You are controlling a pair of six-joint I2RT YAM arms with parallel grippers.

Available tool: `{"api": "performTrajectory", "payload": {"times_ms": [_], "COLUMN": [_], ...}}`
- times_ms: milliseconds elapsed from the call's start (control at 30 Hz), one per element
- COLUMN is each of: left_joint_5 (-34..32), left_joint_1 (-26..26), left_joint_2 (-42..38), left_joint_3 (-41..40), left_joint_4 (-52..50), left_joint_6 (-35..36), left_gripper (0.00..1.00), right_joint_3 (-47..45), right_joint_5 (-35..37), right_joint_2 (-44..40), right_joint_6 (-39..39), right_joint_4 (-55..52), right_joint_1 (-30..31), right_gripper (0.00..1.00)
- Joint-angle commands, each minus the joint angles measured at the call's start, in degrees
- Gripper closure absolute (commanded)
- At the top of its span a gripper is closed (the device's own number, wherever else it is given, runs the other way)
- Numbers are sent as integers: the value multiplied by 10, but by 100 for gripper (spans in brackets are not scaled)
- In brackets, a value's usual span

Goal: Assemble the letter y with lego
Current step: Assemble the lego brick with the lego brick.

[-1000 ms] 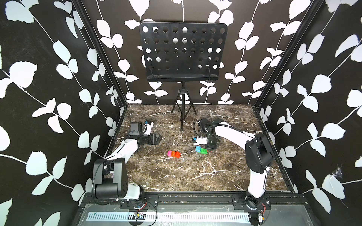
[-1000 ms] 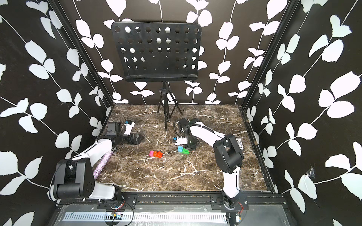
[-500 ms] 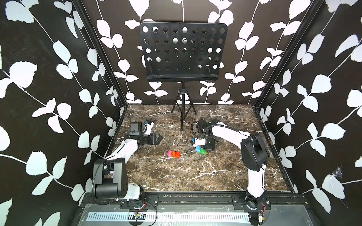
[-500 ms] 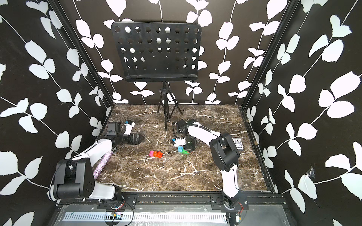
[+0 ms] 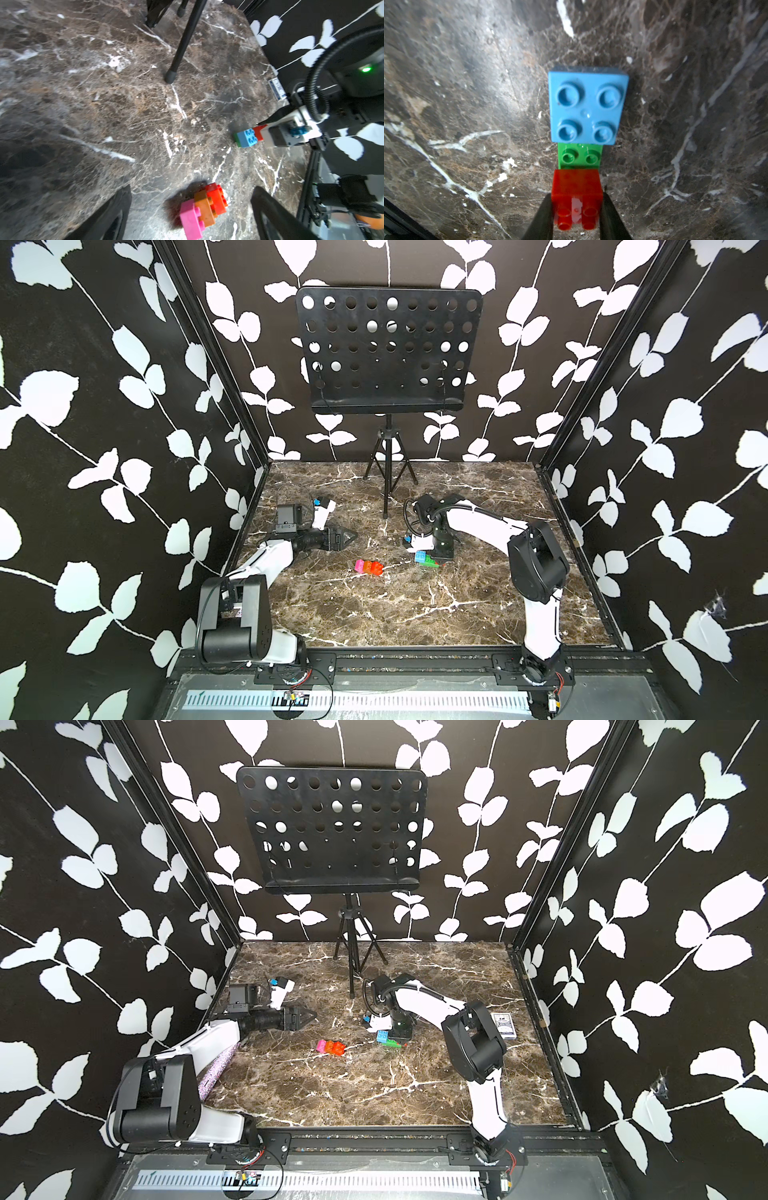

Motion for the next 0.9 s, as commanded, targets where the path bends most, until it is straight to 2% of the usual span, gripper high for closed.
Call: {"api": "performTrajectory", "payload": {"times_ms": [0,567,867], "left_joint_5": [31,23,18], "left_joint_1": [2,2,2], "left_joint_2": [-3,-1,3], "left_joint_3": [-6,-6,-5], "left_joint_4": [15,12,13], "left_joint_6": [-7,-3,-7], "left_gripper": [8,8,8], "right_joint_3": [-13,-5,-16], "right_joint_5": [5,6,56], "right_joint_2": [20,48,39], "right_joint_6": [-19,7,25], "right_joint_4": [-24,-55,-66], "right_joint_1": [10,28,27], "right_gripper": [82,85,85]}}
